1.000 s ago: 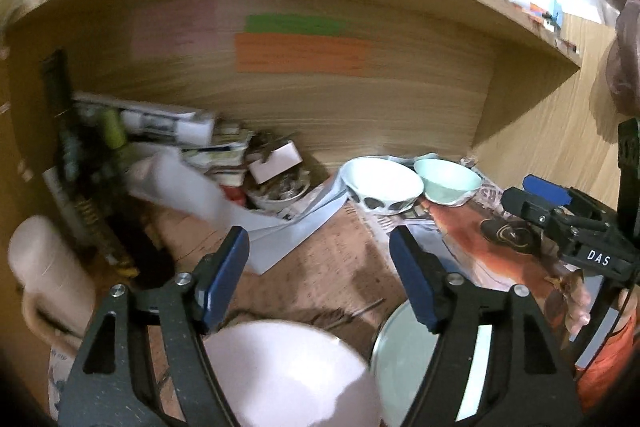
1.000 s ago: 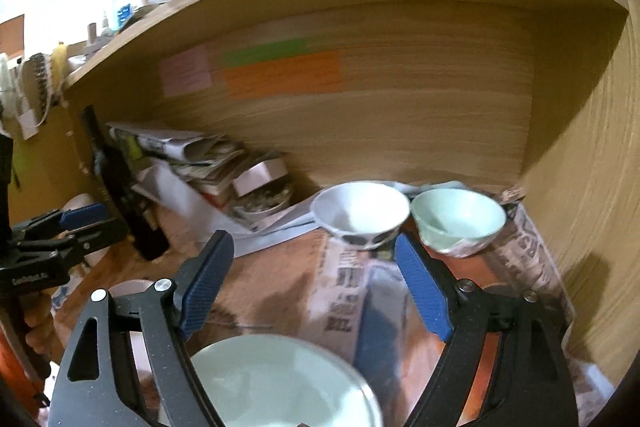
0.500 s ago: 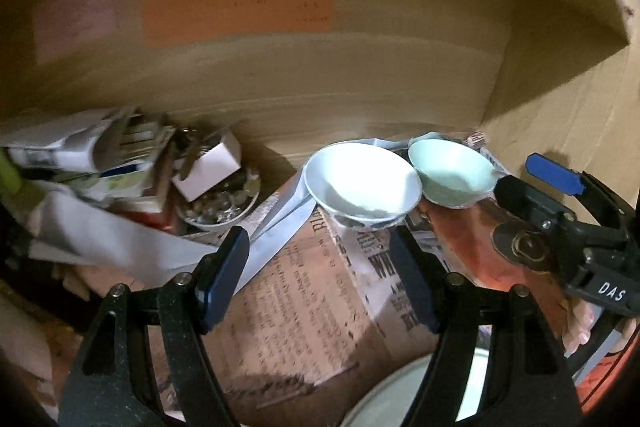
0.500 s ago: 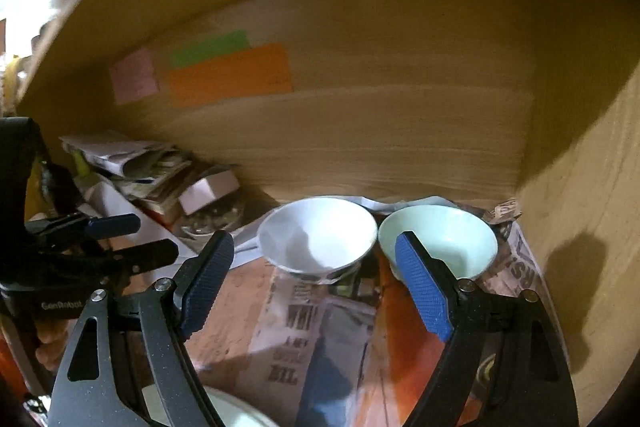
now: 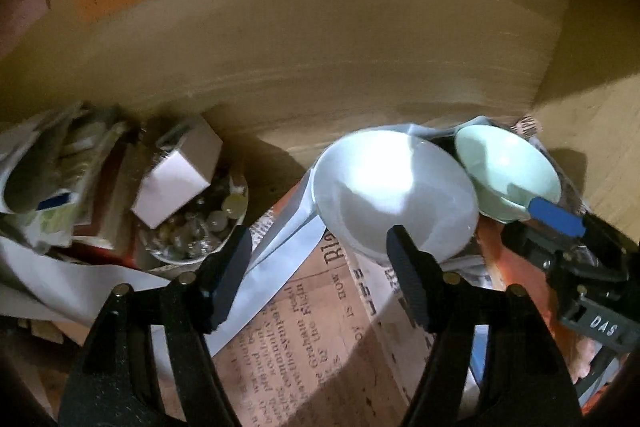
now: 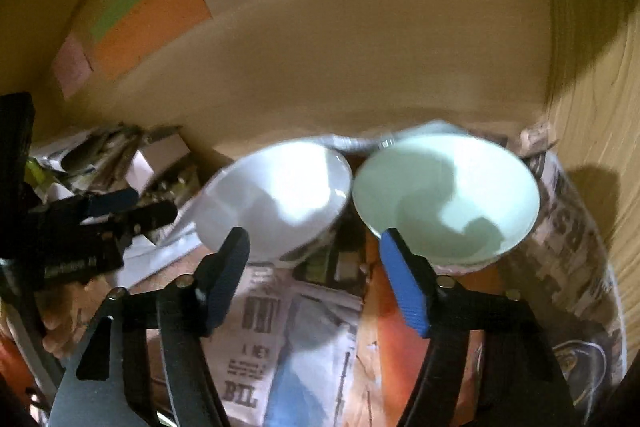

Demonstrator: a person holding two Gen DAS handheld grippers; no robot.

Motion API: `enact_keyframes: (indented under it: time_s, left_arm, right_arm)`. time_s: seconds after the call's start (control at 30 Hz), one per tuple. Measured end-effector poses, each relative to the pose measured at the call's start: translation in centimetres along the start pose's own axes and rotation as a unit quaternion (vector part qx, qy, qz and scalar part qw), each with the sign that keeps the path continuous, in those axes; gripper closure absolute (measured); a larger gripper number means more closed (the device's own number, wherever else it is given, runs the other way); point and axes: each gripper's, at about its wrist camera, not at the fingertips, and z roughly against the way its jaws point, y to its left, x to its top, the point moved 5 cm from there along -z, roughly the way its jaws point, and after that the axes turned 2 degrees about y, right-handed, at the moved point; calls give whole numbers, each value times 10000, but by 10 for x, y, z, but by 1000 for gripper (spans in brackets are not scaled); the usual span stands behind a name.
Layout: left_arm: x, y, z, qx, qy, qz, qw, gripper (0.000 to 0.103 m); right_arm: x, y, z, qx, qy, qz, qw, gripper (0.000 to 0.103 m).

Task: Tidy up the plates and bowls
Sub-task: 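Reach the left gripper to the black-dotted white bowl and grasp its rim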

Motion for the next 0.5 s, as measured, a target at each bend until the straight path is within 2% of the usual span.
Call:
enact_keyframes:
  time_s: [0.1,0.3,0.37,0.43,0.5]
  left_arm:
    - [0,-1,-19,-148,291,90,9994,49]
    - [-3,-6,-42,-296,595,178,9976,64]
    - [-3,-9,-47,-364,671,173,9969,72]
    - [-2,-12,-52,-370,734,186,9964,77]
    - [-2,-16,-56,-228,700,127,9972,77]
  right_arm:
    - [-3,-1,-2,-103,31,82,9999,52]
    - [-6,-2,-2,-61,61,127,9999,52]
    - [-7,-2,-4,-32,103,130,9999,52]
    - [-8,-3,-4,-54,112,155,9998,52]
    - [-8,-3,-3,-93,105,198,9997,52]
